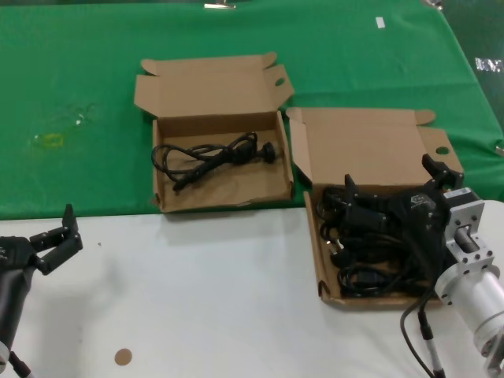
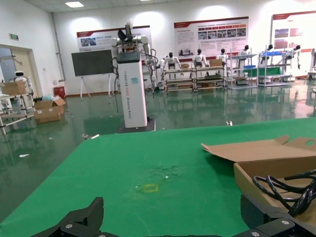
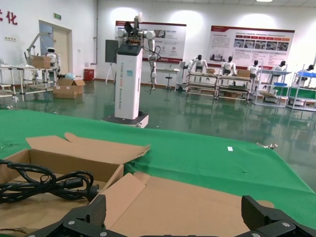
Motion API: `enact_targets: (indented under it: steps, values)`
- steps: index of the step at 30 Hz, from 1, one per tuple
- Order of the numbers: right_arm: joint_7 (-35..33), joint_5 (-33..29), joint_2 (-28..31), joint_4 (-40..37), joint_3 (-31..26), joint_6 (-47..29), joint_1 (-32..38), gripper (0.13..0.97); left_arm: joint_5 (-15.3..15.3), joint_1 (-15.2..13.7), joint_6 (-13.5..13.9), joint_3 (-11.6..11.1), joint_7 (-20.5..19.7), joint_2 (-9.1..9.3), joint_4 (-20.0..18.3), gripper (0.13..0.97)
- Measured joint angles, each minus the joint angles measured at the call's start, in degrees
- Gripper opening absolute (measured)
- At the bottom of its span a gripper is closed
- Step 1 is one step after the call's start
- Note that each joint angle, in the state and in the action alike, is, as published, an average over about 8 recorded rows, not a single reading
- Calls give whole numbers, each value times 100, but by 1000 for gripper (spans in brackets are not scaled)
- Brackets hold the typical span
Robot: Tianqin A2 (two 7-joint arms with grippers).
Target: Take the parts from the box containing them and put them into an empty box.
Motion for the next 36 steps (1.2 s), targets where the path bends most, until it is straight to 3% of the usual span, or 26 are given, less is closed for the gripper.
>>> enact_targets:
  steps: [36]
  values:
    - [0, 0, 0, 0, 0, 0, 0, 966, 0, 0, 0, 0, 0, 0, 0, 966]
